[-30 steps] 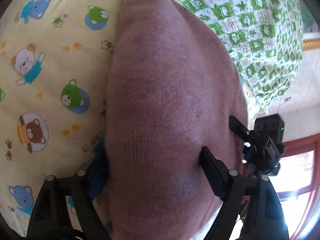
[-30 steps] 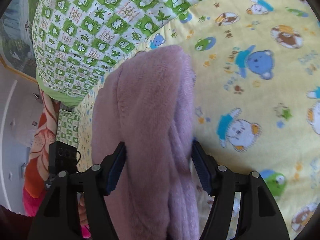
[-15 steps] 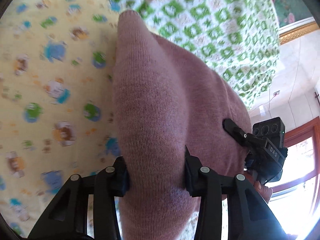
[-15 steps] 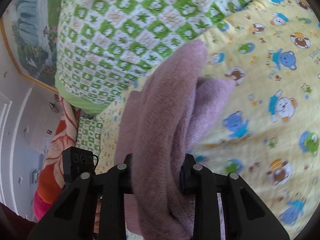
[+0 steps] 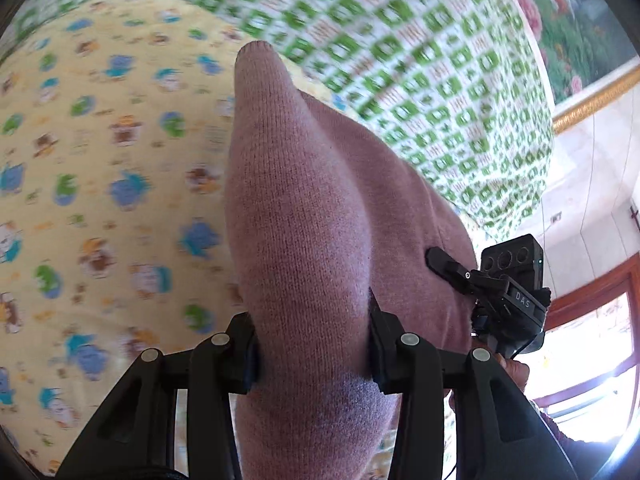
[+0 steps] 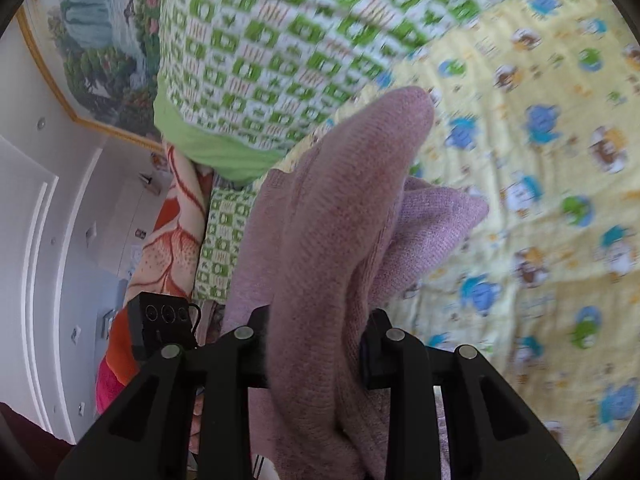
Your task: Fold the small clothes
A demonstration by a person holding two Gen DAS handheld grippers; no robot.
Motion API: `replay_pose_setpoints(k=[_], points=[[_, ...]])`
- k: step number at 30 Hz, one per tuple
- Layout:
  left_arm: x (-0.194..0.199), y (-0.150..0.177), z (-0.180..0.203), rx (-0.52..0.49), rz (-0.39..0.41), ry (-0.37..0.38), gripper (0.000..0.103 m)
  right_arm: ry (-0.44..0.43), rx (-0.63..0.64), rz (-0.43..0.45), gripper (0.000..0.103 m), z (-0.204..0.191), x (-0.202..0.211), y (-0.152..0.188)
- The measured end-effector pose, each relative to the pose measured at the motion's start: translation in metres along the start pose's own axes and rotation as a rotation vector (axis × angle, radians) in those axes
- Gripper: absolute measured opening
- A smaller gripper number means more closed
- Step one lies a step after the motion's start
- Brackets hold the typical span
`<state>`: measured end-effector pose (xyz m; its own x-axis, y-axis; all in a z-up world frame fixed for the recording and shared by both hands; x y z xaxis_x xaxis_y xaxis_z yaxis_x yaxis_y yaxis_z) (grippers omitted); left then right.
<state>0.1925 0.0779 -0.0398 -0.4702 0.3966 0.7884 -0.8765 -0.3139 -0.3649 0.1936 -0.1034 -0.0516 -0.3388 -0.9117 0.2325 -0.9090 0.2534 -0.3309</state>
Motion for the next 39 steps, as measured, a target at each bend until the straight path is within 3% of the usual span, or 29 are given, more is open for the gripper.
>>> replay_pose_setpoints(k=[8,13,15,20,22,32,39], points=[[-0.017,0.017,-0.070,0.082,-0.063,-0.038,0.043,0.057,-0.011,-0.124,0.030,0.020,-0.068,0.018],[-0.027,0.022,-0.081,0.103,-0.068,-0.031,0.053,0.108,-0.041,-0.133,0.030,0.049,-0.073,0.017],[-0.031,0.022,-0.080,0.108,-0.072,-0.034,0.060,0.118,-0.055,-0.136,0.033,0.058,-0.072,0.017],[-0.031,0.024,-0.080,0.114,-0.070,-0.074,0.068,0.148,-0.061,-0.132,0.049,0.068,-0.067,0.017],[-0.028,0.024,-0.077,0.116,-0.065,-0.093,0.069,0.165,-0.053,-0.128,0.051,0.067,-0.065,0.018],[-0.004,0.037,-0.073,0.113,-0.031,-0.160,0.071,0.230,-0.001,-0.045,0.051,0.043,-0.026,0.022],[0.011,0.061,-0.063,0.051,-0.031,-0.202,0.071,0.258,0.050,-0.010,0.051,0.020,0.007,0.045]])
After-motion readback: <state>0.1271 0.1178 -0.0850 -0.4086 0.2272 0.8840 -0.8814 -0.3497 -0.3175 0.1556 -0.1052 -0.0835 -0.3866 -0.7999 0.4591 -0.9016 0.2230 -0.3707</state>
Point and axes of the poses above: each gripper's, at about its wrist camera, not at the fingertips, and x roughly against the way its jaws point, z to its right, y to its underside, the point moved 6 cm from there along -x, roughly the way its jaws point, and after that the axes turned 12 degrees about -y, right-handed, at the moved point
